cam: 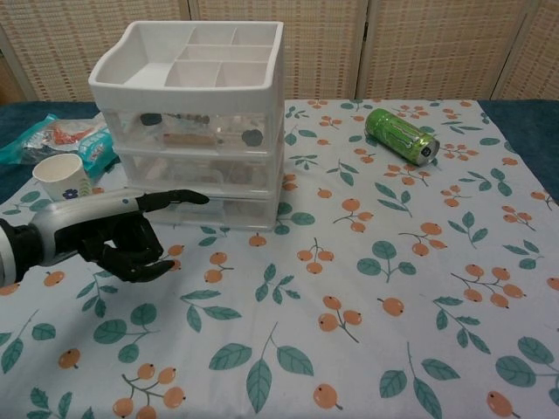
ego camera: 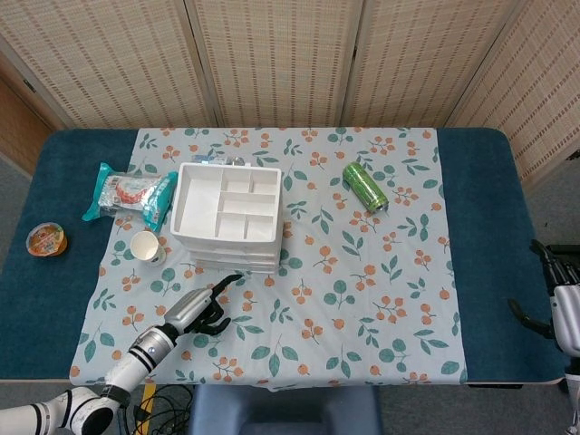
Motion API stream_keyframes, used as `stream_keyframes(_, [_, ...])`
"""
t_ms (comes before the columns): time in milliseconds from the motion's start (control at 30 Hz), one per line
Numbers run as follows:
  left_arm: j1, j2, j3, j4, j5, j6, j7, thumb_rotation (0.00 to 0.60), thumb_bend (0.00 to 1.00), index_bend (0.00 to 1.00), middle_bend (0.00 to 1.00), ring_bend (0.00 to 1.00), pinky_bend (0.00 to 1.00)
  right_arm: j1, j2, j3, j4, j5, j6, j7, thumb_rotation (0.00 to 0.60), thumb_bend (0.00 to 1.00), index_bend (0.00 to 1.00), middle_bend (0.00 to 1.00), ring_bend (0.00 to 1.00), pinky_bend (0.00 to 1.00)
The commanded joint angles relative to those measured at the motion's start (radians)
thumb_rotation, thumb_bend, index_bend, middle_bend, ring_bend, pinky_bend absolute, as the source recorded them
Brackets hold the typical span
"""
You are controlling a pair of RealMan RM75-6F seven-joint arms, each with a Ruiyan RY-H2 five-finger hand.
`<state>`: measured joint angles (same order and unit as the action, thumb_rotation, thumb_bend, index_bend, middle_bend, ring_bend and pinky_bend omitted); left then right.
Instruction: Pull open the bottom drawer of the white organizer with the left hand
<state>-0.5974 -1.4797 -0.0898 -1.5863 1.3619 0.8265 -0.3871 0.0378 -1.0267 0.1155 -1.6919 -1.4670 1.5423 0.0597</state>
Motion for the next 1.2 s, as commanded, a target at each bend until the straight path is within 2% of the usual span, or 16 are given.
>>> stream_keyframes(33, [-0.006,-0.038,-0.016,0.031,-0.036,0.000,-0.006,0.600,0.44,0.00,0.95,0.99,1.00,-0.001,0.000,0.000,0.002,0.001,0.001,0.001,0.600,0.28,0.02,0.16,0.23,0.19])
stream_keyframes(500, [0.030,-0.110,-0.053,0.088,-0.121,0.067,-0.022,0.600,0.44,0.00,0.95,0.99,1.00,-0.005,-0.003,-0.002,0.011,0.012,-0.004,0.006,0.600,0.28,0.02,0.16,0.24,0.19])
stream_keyframes(1200, [0.027,-0.199,-0.081,0.129,-0.114,0.072,-0.089,0.600,0.44,0.00,0.95,0.99,1.00,-0.005,-0.010,-0.001,0.023,0.029,-0.015,0.007,0.600,0.28,0.02,0.17,0.24,0.19])
